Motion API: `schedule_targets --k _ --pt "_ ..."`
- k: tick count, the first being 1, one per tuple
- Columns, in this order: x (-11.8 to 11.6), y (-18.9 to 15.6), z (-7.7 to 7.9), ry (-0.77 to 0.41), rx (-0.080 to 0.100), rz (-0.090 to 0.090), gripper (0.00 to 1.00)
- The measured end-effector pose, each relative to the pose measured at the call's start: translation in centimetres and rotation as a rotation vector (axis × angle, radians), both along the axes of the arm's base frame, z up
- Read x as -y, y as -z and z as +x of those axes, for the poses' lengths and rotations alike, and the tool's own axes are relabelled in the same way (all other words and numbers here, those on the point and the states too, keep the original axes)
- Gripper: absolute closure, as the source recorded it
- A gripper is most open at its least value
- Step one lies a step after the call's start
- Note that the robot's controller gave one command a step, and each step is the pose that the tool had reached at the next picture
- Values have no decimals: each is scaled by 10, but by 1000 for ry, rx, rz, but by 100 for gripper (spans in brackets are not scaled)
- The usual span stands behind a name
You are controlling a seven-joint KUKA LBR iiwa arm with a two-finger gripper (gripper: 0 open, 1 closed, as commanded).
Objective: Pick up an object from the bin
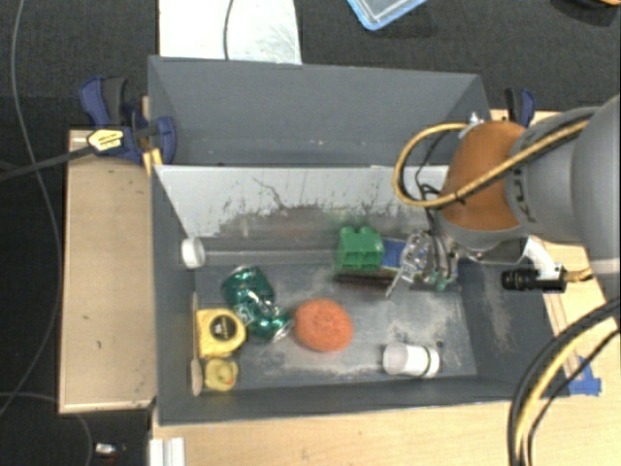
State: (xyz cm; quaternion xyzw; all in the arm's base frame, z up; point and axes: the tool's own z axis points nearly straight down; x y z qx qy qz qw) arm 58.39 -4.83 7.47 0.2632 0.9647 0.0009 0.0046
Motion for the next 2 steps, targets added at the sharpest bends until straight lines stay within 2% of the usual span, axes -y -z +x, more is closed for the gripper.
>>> schedule_targets --k 1,2 --pt "-1 -14 -4 -4 -16 4 100" --pt "-2 -31 -5 -7 -22 5 100"
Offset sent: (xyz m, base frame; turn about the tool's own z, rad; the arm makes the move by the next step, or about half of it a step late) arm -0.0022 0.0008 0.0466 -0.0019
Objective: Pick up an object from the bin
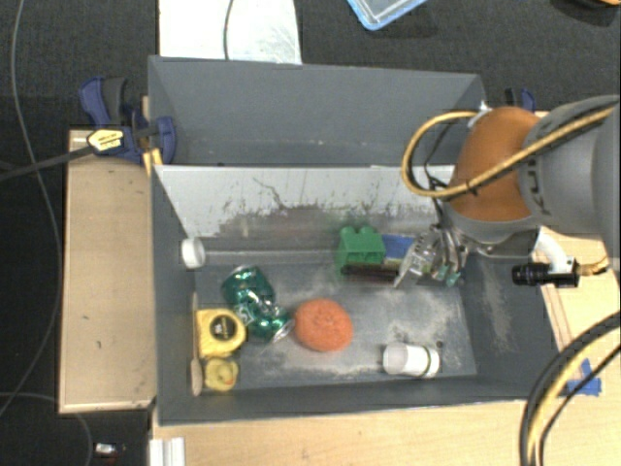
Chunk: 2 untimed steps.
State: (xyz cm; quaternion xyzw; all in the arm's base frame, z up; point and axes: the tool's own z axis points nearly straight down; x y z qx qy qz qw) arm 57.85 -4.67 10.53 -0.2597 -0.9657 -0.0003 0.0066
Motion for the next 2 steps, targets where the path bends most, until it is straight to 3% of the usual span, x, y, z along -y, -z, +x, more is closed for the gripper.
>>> schedule_targets --k 2 --pt "1 -21 1 -4 4 0 100"
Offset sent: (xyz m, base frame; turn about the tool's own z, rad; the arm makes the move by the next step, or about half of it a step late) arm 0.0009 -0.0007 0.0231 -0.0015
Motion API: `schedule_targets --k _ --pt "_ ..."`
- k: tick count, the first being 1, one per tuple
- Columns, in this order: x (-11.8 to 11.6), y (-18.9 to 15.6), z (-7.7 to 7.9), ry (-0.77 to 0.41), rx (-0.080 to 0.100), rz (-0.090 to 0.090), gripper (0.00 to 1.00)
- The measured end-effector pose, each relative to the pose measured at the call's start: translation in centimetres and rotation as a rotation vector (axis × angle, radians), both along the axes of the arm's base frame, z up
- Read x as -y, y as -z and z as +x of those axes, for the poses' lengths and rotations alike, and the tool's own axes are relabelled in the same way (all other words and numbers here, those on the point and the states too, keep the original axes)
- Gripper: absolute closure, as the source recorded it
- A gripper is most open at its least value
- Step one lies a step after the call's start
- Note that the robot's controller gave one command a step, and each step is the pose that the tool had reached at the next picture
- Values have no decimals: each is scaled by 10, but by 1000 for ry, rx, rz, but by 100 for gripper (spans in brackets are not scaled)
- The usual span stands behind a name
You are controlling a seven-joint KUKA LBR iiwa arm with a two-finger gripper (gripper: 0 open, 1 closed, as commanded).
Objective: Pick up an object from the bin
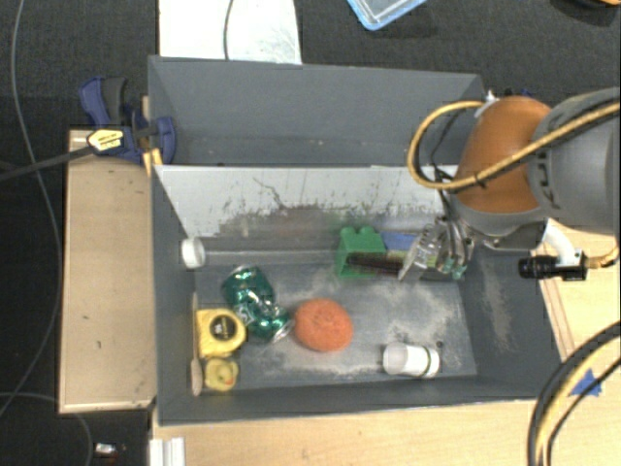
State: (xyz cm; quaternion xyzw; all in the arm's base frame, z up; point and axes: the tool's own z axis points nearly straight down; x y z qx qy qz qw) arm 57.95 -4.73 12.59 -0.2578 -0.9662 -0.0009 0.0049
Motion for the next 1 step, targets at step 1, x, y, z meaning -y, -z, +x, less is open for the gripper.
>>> schedule_targets --k 1 --pt "0 -22 -1 -4 -2 0 100"
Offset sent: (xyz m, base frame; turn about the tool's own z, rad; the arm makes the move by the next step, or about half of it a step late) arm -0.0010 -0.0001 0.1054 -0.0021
